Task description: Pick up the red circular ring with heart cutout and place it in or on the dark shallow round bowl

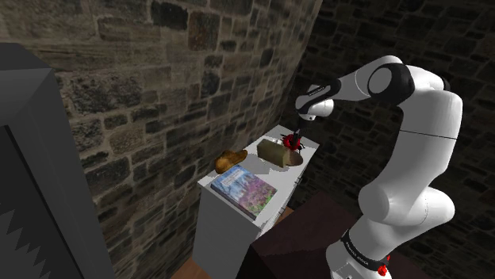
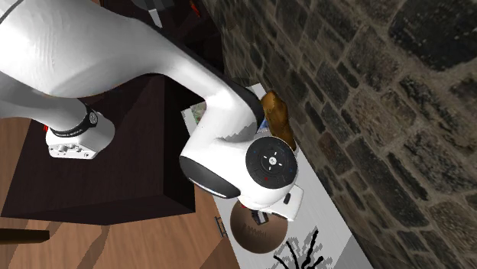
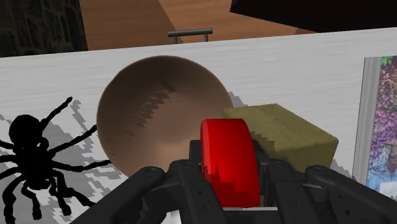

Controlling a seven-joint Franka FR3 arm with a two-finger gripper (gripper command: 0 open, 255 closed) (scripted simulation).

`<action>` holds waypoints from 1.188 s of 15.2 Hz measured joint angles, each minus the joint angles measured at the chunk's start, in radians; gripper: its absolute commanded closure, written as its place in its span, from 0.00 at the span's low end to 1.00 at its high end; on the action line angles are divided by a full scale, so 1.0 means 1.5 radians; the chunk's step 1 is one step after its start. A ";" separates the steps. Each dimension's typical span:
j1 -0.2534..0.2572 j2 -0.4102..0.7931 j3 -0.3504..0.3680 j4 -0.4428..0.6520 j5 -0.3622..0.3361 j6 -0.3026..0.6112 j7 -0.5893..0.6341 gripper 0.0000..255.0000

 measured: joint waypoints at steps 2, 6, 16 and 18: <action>-0.018 0.021 -0.007 0.036 0.002 -0.015 -0.026 1.00; -0.036 0.064 -0.013 0.088 0.004 -0.024 -0.051 1.00; -0.035 0.126 -0.013 0.089 0.003 0.037 -0.050 1.00; -0.035 0.141 -0.013 0.093 0.003 0.049 -0.050 1.00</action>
